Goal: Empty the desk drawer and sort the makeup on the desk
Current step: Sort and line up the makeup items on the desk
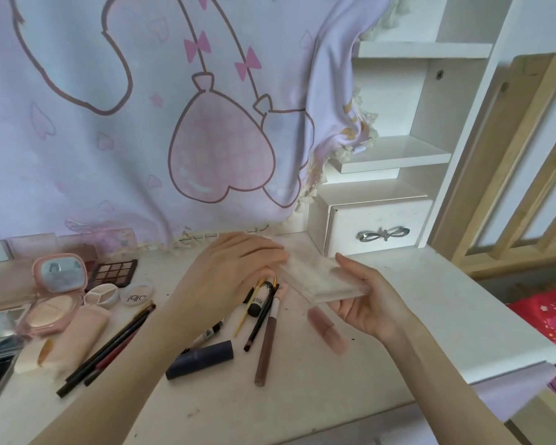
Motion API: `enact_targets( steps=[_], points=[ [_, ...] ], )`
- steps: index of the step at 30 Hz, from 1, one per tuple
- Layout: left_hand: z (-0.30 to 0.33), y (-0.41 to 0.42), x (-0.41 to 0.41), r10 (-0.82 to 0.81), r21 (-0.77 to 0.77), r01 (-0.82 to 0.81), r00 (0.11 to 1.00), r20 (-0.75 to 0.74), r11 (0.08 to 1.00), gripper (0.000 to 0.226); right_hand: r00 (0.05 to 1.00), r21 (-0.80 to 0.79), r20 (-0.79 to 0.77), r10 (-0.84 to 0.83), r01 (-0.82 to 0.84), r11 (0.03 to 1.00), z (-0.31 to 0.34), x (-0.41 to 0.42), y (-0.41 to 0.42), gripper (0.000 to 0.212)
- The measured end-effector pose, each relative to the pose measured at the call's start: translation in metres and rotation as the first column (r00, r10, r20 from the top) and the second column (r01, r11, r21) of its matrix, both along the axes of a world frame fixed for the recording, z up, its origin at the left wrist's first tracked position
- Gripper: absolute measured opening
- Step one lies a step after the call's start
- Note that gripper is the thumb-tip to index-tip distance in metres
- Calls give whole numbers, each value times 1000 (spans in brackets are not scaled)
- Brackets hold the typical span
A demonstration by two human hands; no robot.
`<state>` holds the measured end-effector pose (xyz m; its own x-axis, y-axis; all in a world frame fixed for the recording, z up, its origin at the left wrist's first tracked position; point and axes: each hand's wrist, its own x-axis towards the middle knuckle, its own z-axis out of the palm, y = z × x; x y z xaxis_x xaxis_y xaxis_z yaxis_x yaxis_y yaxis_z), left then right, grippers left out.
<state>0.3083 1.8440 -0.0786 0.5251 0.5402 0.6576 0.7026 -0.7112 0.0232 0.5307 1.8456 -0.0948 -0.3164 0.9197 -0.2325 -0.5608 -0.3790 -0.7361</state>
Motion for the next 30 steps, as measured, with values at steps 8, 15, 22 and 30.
enact_targets(
  steps=[8,15,22,30],
  points=[
    [0,-10,19,180,-23,-179,961,212,984,23,996,259,20,-87,79,963,-13,-31,-1,97],
    [9,-21,28,82,-357,40,944,320,933,31,975,474,191,-110,6,880,-14,-39,-6,71],
    [17,-29,30,73,-458,98,937,341,884,24,919,488,338,-202,13,873,-18,-39,-7,74],
    [21,-34,33,107,-476,60,942,317,878,22,899,491,361,-249,45,870,-23,-41,-6,88]
  ],
)
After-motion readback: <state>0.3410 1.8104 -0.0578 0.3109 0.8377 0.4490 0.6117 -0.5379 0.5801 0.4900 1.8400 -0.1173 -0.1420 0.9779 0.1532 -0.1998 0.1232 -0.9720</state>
